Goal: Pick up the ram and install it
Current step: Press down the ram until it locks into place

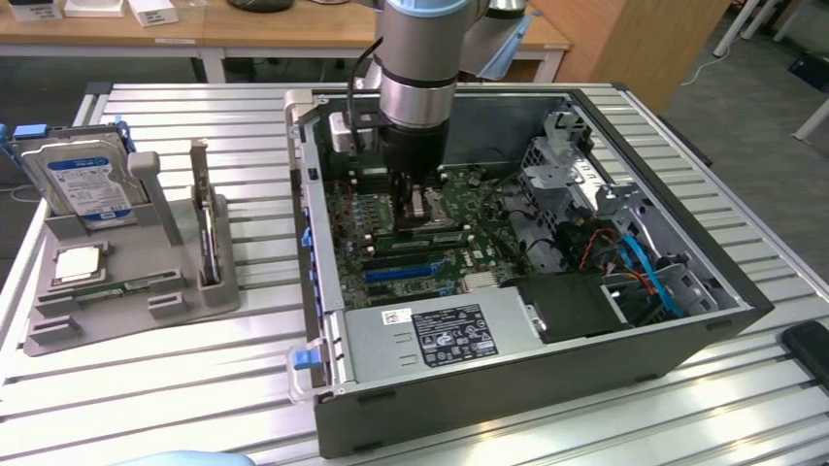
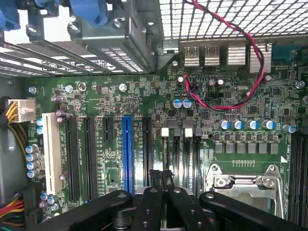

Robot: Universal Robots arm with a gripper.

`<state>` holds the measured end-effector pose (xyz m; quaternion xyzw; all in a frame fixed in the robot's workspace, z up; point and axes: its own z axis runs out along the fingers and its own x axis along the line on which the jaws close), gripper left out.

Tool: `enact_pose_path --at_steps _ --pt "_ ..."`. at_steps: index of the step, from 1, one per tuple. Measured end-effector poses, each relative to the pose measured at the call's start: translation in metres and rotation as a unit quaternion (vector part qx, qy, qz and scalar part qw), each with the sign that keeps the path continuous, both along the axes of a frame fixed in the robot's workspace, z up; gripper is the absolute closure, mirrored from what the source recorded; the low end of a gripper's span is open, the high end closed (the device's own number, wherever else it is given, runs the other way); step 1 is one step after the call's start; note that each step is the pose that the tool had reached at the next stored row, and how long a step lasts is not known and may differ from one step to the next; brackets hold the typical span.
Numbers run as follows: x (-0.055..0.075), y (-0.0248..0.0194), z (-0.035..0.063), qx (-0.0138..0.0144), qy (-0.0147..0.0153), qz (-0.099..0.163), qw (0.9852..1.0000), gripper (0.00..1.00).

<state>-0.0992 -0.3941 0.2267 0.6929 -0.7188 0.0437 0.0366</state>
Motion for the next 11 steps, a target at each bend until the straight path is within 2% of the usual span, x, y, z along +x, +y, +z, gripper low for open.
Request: enact_pose_path --at_steps 11 --pt "-0.0017 0.0 -0.004 0.0 -0.0019 0.0 1.0 0.9"
